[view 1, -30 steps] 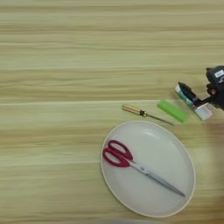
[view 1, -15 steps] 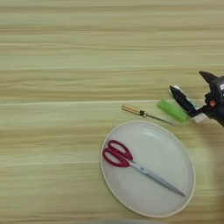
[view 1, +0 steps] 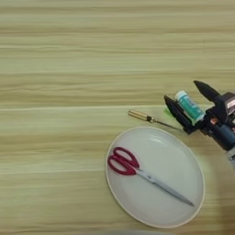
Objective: Move the objects on the table
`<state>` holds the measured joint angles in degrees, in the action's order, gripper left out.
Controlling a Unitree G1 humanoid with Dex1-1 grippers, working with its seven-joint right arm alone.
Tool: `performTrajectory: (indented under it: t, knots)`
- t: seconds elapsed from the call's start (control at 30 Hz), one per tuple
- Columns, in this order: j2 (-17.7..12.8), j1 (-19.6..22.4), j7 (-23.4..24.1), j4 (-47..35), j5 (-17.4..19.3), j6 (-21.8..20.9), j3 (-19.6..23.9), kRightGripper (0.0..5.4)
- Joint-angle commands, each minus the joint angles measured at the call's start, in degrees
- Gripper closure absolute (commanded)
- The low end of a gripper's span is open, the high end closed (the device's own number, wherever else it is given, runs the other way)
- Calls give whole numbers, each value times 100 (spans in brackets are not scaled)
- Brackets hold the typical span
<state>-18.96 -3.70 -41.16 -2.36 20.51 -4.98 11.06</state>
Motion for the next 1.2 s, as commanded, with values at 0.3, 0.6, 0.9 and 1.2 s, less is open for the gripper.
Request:
performTrajectory:
  t: [0.3,0.6,0.9,1.2]
  knots:
    - [-411,-53,-457,-516,590,-140,444,3]
    - [-764,-611,-1237,-1281,928,33,395,3]
    - [-1194,-1537,-2067,-2106,591,288,-478,3]
    - [-1425,-1624,-1909,-2244,-99,609,-953,3]
